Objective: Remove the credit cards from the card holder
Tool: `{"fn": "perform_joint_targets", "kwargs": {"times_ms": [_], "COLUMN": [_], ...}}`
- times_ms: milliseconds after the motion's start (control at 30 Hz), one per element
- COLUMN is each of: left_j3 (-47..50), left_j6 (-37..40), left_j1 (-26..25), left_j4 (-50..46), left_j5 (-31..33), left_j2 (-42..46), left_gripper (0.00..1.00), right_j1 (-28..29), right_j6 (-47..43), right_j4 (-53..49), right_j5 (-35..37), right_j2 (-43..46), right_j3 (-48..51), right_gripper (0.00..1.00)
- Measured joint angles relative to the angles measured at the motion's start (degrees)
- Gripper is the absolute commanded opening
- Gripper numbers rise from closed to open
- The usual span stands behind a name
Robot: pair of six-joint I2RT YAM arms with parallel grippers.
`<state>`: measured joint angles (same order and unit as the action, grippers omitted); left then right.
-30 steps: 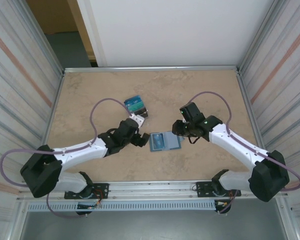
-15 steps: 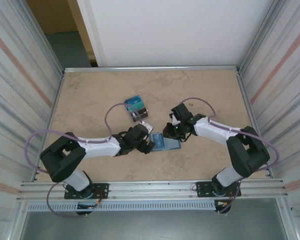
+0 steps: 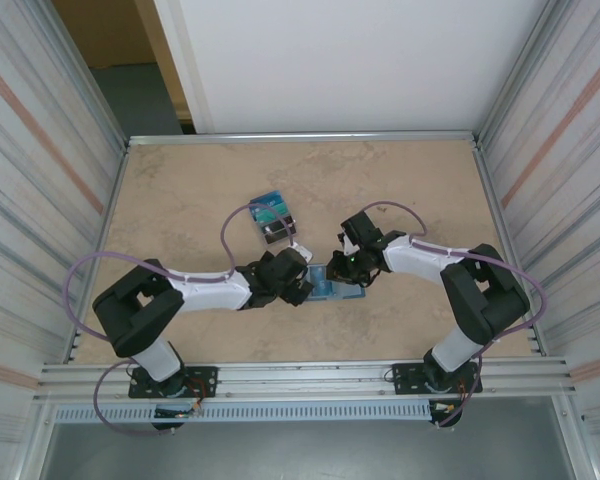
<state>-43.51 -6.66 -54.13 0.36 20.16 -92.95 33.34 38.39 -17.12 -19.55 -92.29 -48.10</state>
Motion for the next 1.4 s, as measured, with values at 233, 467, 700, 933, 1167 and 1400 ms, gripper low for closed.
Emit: {"fn": "perform_joint_targets", "kwargs": {"times_ms": [233, 467, 700, 933, 1167, 1400], "left_j3": [-0.5, -4.3, -6.0, -6.0, -6.1, -7.9], "left_j6": [0.0, 0.1, 0.5, 0.5, 0.5, 0.8], "left_j1": [0.0, 0.0, 0.0, 0.0, 0.0, 0.0], "left_j4": [0.0, -0.1, -1.3, -2.9, -3.7, -6.3], "left_j5": [0.0, 0.5, 1.4, 2.1, 2.3, 2.8], "left_j2": [2.5, -0.7, -3.2, -3.2, -3.8, -4.8], "left_gripper": [0.99, 0.99, 0.99, 0.99, 0.99, 0.99], "right_j1": [-0.3, -1.5, -1.6, -1.6, -1.8, -2.1], "right_j6": [0.0, 0.0, 0.1, 0.2, 0.2, 0.2], "right_j4": [0.4, 2.3, 3.7, 4.5, 5.5, 6.5], "right_j5": [0.0, -0.9, -2.0, -2.8, -3.3, -4.6], "right_j2": [0.0, 0.0, 0.0, -0.2, -1.5, -2.0], "right_j3": [0.6, 2.3, 2.4, 2.4, 2.6, 2.7], "right_gripper": [0.18, 0.17, 0.16, 0.15, 0.14, 0.14]}}
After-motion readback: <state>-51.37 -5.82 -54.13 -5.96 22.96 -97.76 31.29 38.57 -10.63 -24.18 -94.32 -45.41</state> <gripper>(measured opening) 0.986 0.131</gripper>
